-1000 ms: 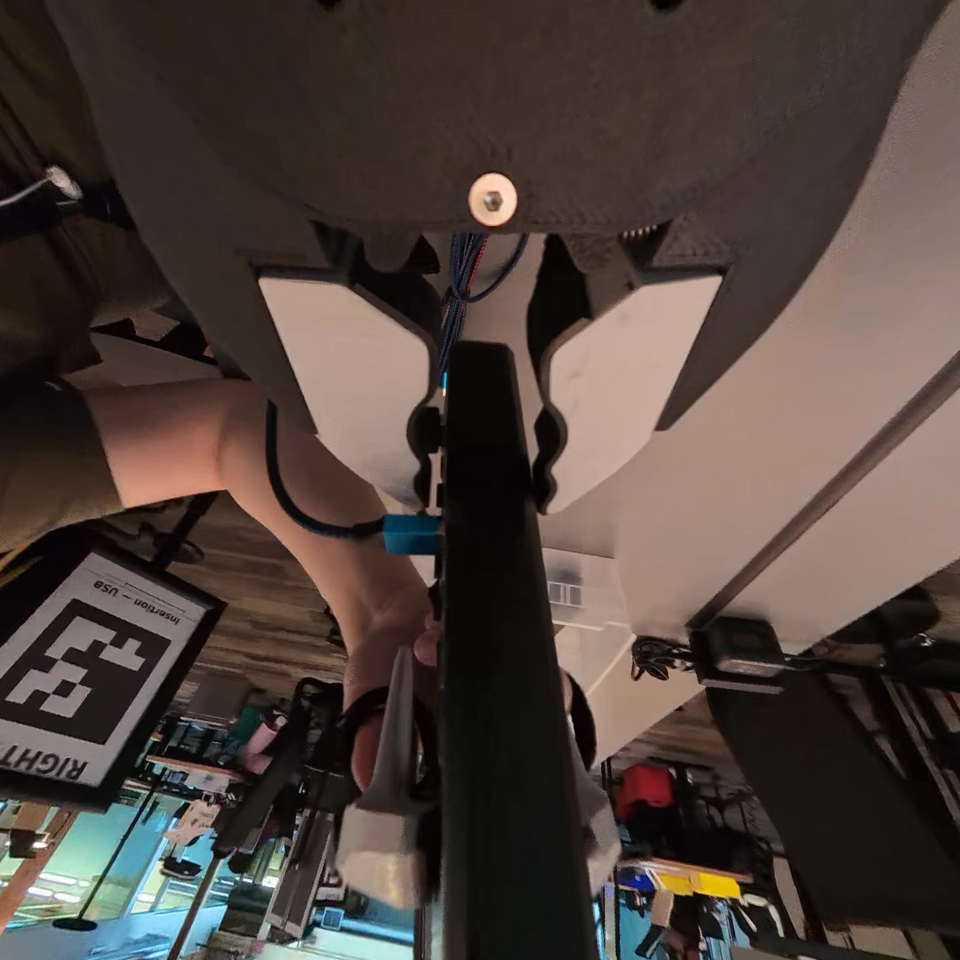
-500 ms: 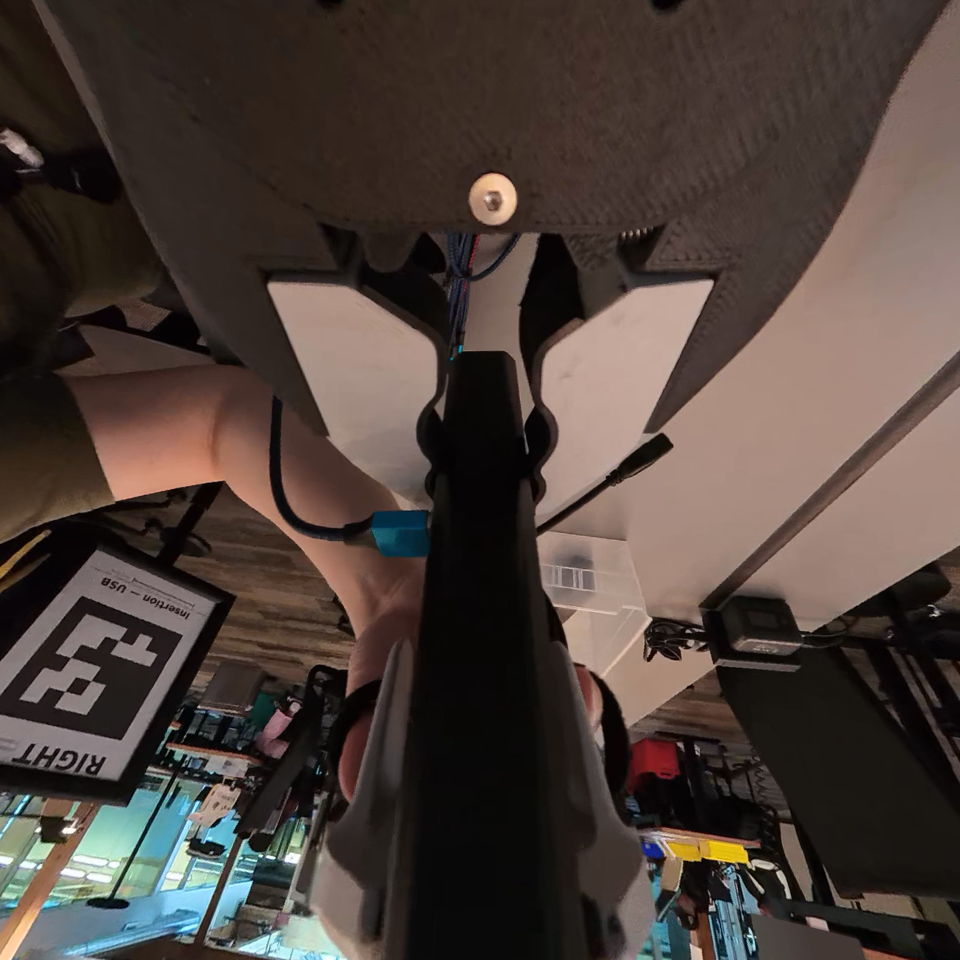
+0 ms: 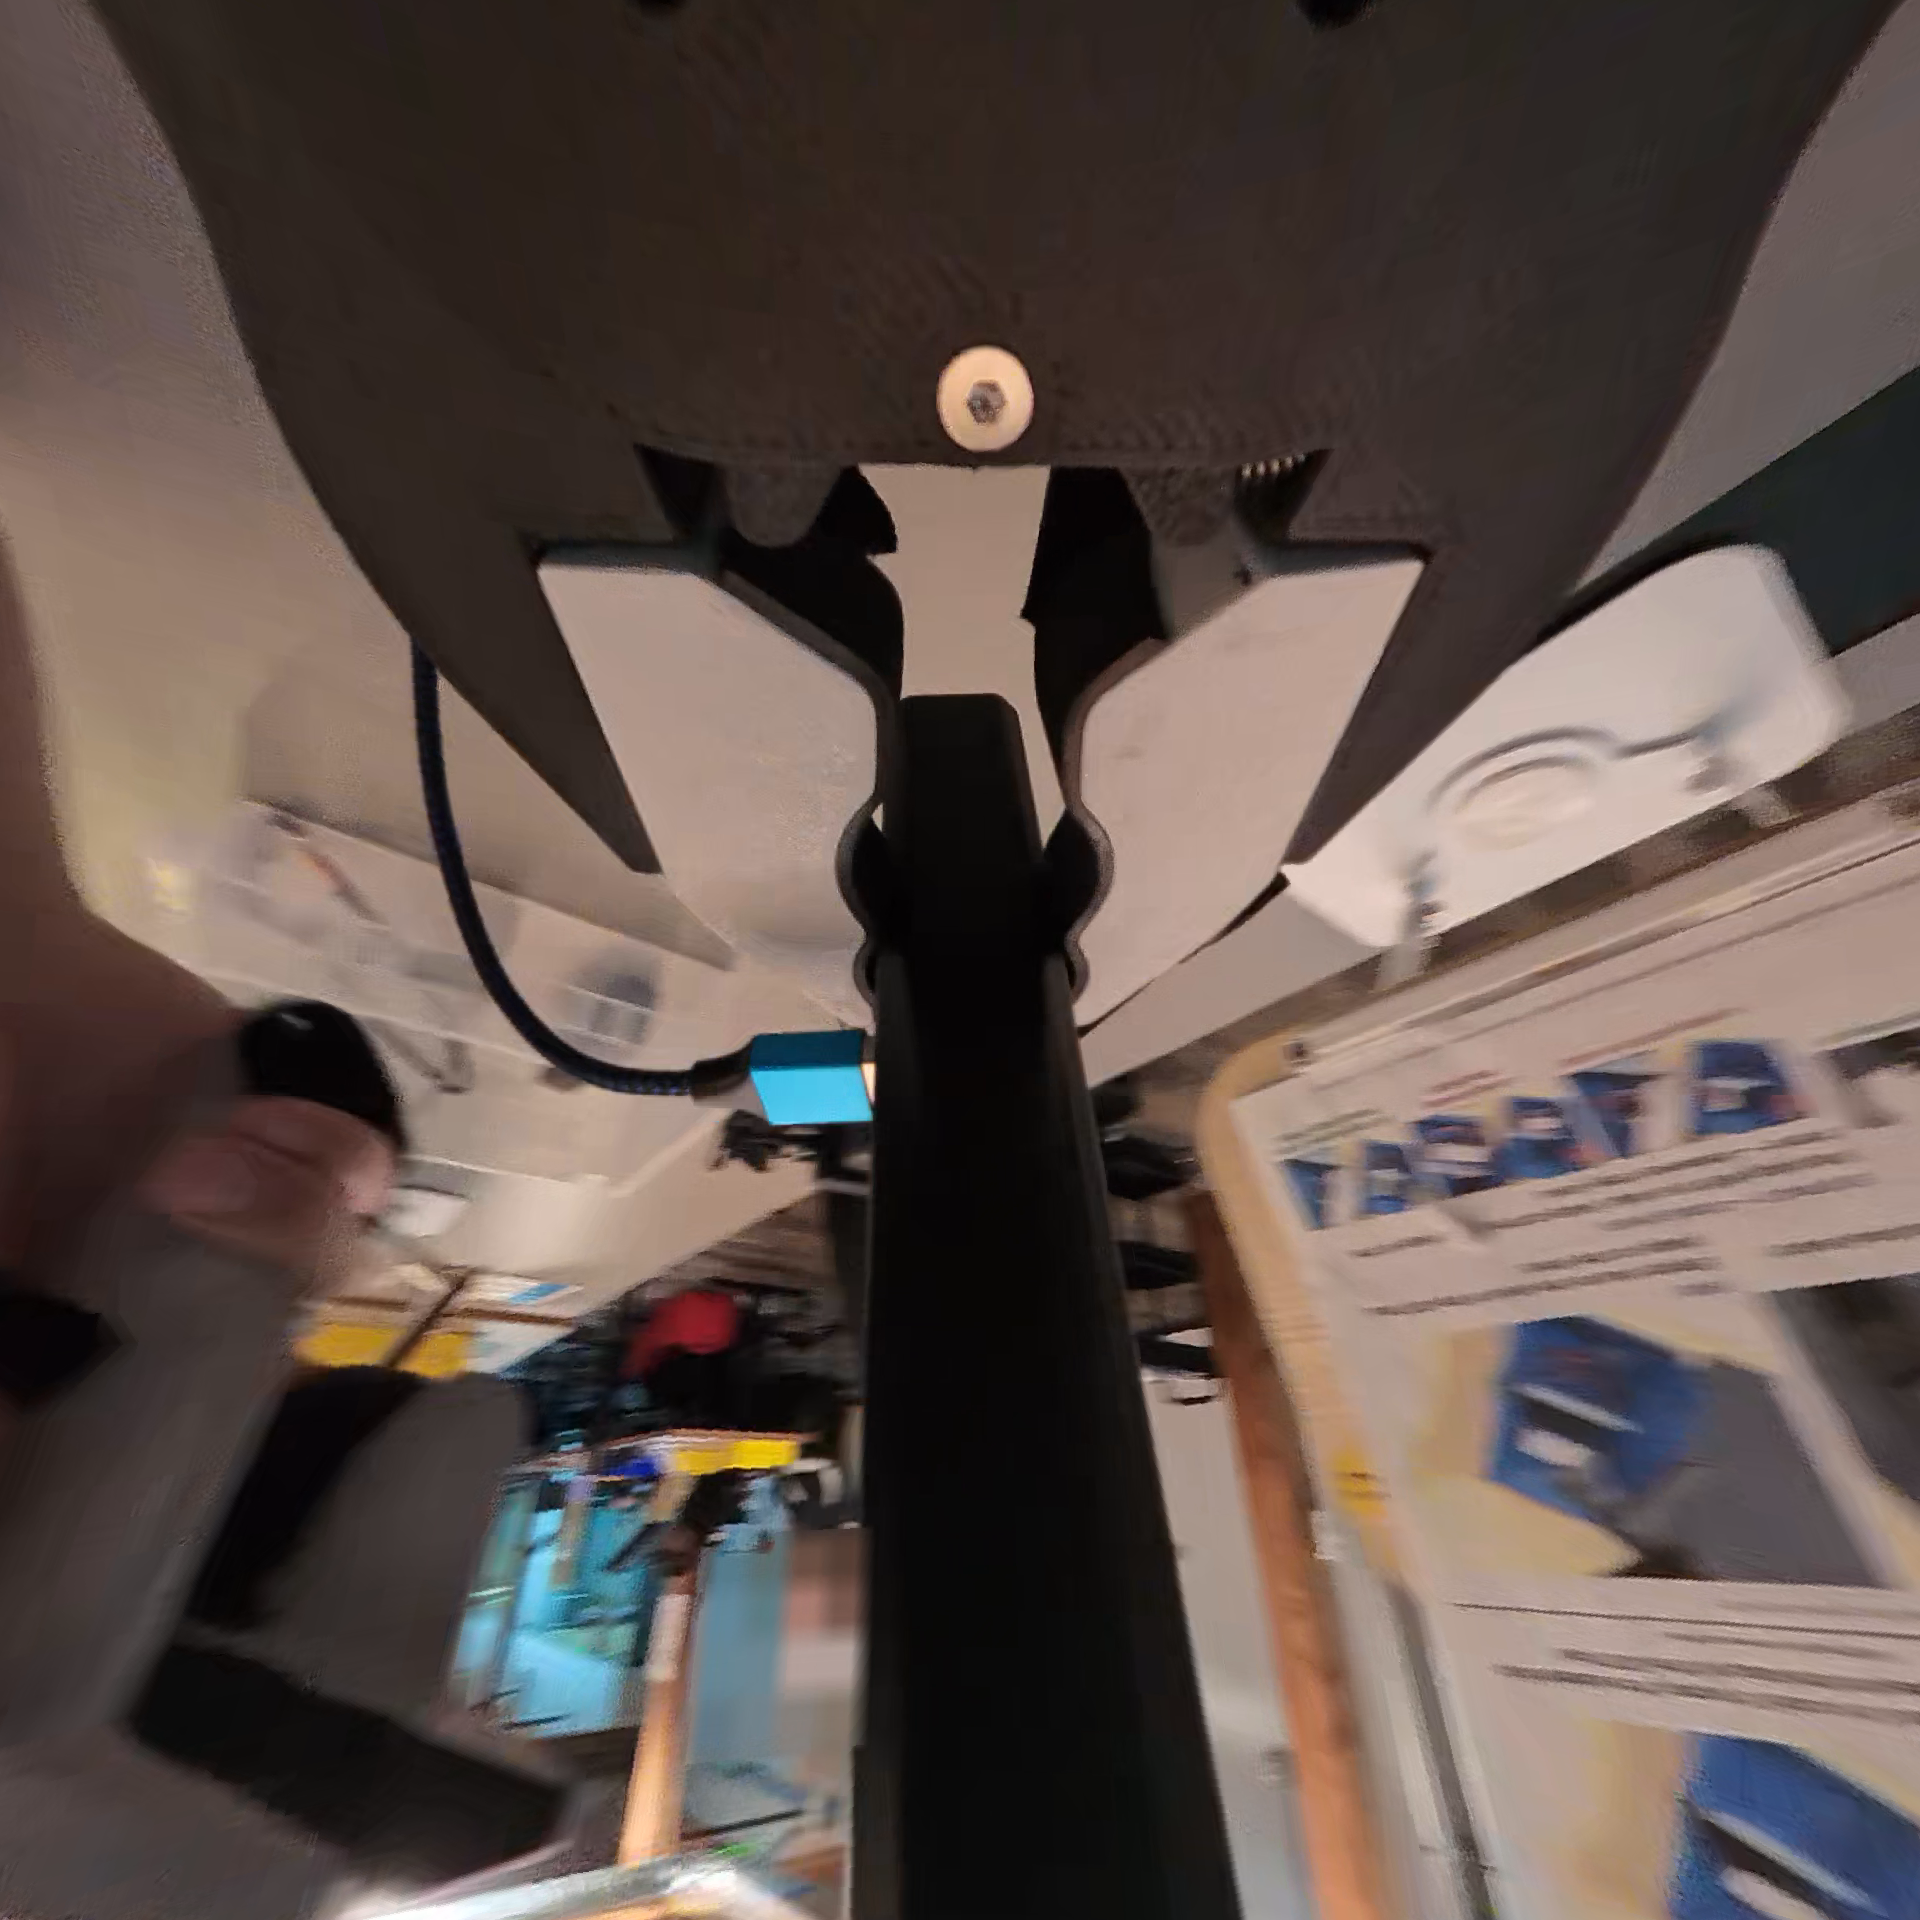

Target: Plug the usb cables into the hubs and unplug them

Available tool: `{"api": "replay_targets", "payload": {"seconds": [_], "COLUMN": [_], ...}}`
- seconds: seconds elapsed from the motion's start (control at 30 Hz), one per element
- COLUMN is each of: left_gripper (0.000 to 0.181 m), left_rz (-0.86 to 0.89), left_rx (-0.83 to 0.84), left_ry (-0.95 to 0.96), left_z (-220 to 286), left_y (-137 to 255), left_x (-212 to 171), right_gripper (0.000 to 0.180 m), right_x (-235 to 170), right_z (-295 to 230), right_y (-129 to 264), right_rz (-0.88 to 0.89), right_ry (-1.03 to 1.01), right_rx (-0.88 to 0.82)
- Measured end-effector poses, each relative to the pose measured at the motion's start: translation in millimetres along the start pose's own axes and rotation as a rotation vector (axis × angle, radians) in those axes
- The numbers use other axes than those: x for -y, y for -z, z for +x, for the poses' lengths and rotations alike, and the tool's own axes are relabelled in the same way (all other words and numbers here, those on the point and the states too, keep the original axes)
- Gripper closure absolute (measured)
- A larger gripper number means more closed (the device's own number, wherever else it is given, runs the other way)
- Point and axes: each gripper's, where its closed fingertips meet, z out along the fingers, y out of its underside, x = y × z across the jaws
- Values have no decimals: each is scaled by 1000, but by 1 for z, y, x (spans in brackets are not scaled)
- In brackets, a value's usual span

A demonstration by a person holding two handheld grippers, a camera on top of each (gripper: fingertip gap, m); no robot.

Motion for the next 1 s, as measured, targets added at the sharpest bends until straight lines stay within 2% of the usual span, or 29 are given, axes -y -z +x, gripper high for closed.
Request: {"api": "replay_targets", "payload": {"seconds": [0.1, 0.23, 0.33, 0.47, 0.77, 1.0], "left_gripper": [155, 155, 155, 155, 155, 154], "left_rz": [-28, -21, -24, -24, -31, -25], "left_rx": [168, 170, 172, 151, 145, 125], "left_ry": [-64, -42, -66, -46, -31, -36], "left_z": [-27, -28, -26, -25, -25, -26], "left_y": [11, 14, 13, 11, 11, 11], "left_x": [-1, 1, 3, 1, 0, 2], "right_gripper": [146, 150, 155, 164, 165, 165], "right_x": [-24, -73, -93, -94, -96, -96], "right_z": [-37, -55, -53, -49, -49, -50], "right_y": [-23, -46, -50, -49, -48, -48], "right_rz": [-16, -159, -236, -234, -246, -238], "right_ry": [58, 127, 94, 66, 45, 89], "right_rx": [-19, -12, 2, 3, 34, -19]}}
